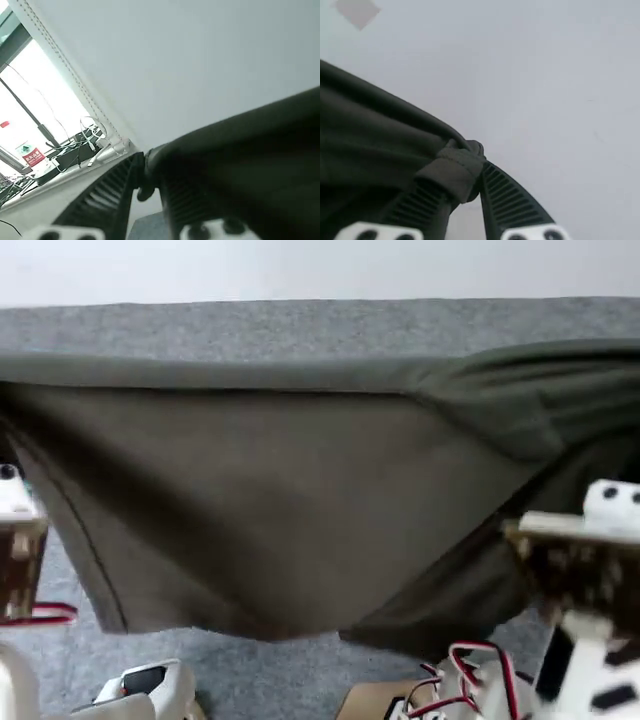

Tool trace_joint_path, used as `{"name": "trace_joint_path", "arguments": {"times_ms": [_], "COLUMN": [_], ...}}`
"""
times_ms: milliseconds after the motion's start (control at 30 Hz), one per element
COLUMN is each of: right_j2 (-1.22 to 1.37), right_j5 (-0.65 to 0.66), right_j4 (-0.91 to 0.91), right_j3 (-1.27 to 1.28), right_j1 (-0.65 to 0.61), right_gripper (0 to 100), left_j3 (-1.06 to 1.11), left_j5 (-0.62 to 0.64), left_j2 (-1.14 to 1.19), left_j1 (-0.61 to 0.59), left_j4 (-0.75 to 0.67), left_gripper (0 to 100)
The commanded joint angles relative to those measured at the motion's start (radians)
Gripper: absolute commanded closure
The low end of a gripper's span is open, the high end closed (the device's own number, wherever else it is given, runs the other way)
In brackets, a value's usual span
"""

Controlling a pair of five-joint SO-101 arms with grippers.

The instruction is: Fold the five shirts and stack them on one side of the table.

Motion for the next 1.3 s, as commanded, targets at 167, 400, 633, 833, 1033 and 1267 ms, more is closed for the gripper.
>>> {"name": "trace_joint_path", "arguments": {"times_ms": [167,400,633,833,1033,1267], "right_j2": [0.120,0.240,0.427,0.581,0.727,0.843], "right_j5": [0.002,0.000,-0.049,-0.049,-0.049,-0.048], "right_j4": [0.035,0.033,-0.004,-0.110,-0.237,-0.452], "right_j3": [0.235,0.396,0.407,0.407,0.404,0.402], "right_j1": [-0.096,-0.219,-0.257,-0.260,-0.271,-0.271], "right_gripper": [98.7,98.7,98.7,98.7,98.7,98.7], "left_j3": [0.387,0.822,1.168,1.388,1.472,1.237], "left_j5": [-0.012,-0.012,-0.124,-0.183,-0.219,-0.216], "left_j2": [0.006,0.006,0.006,0.008,0.121,0.448], "left_j1": [-0.008,-0.003,0.054,0.109,0.129,0.130], "left_j4": [-0.081,-0.365,-0.651,-0.911,-1.119,-1.143], "left_gripper": [100,100,100,100,100,100]}}
